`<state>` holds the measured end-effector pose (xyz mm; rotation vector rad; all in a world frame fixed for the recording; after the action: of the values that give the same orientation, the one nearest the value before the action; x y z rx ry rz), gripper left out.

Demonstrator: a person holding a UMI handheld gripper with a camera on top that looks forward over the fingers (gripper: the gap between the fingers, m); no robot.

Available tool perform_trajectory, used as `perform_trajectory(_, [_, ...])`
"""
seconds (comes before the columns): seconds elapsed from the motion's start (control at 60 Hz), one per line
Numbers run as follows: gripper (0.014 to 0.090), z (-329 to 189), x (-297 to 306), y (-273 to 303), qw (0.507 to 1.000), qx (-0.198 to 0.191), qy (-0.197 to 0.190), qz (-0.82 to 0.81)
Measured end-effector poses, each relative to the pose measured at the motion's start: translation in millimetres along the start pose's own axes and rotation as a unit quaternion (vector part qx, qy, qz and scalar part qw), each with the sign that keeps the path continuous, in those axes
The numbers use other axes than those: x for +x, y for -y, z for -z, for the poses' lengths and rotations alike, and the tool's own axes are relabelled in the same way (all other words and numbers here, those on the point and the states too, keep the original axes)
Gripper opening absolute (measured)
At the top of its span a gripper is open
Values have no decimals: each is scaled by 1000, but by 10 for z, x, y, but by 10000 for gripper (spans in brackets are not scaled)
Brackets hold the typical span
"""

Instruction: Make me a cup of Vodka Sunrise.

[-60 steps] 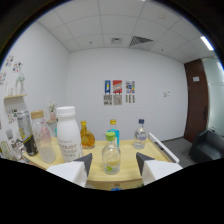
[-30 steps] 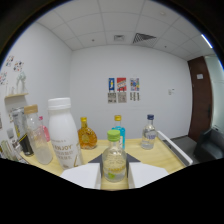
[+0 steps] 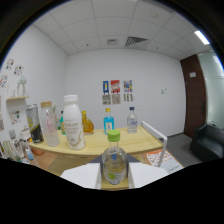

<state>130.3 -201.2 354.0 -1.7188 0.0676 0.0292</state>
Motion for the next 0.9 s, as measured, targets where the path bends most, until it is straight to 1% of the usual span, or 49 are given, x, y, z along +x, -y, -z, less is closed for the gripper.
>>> perform_trajectory(0.117, [358, 104, 38, -554, 1000, -29, -7, 4])
perform_trajectory(0.35, [358, -14, 50, -1631, 996, -85, -13, 4])
perform_trajectory(0.433, [358, -75, 29, -1812, 995, -92, -11, 42])
perform_trajectory(0.55, [356, -151, -12, -1895, 983, -93, -7, 159])
perform_trajectory(0.633, [356, -195, -22, -1928, 962, -93, -3, 258])
perform_trajectory(0.75, [356, -232, 21, -1935, 914, -88, -6, 397])
perform_trajectory(0.833, [357, -252, 10, -1908, 866, -78, -2, 494])
perform_trajectory(0.9, [356, -265, -16, -1870, 815, -64, -1, 576])
